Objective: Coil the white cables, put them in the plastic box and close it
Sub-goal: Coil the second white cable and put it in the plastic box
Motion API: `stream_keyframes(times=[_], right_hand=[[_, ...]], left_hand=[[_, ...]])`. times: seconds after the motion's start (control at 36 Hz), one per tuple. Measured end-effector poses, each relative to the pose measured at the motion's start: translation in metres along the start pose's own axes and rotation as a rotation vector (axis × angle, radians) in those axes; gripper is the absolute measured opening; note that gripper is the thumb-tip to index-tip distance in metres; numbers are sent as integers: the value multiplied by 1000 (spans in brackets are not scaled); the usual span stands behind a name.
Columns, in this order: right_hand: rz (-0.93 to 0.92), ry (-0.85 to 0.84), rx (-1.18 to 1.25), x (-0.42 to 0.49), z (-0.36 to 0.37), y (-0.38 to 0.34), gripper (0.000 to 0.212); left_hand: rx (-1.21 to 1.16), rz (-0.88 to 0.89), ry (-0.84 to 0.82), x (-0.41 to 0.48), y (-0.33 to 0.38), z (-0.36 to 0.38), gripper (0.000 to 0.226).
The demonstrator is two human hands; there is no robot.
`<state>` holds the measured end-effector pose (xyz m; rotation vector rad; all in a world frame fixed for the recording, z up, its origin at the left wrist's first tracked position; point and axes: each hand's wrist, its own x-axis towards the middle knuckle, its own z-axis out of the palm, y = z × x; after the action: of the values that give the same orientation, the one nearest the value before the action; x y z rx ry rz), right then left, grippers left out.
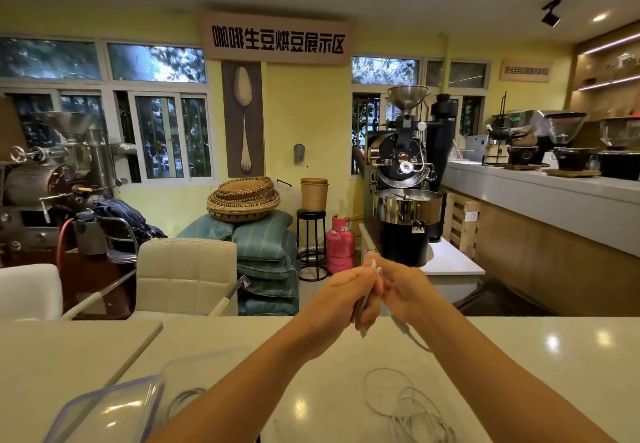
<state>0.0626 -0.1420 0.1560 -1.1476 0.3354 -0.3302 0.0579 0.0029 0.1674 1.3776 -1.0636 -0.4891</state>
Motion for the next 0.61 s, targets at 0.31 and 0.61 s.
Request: stream_keyframes(times=[0.31,0.61], right_hand=[[89,-26,-434,-8,11,30,47],[-69,-55,-698,-1,-11,53,43]], left_hand=[[-53,28,71,9,13,-2,35],[-69,48,83,16,19,-4,36]])
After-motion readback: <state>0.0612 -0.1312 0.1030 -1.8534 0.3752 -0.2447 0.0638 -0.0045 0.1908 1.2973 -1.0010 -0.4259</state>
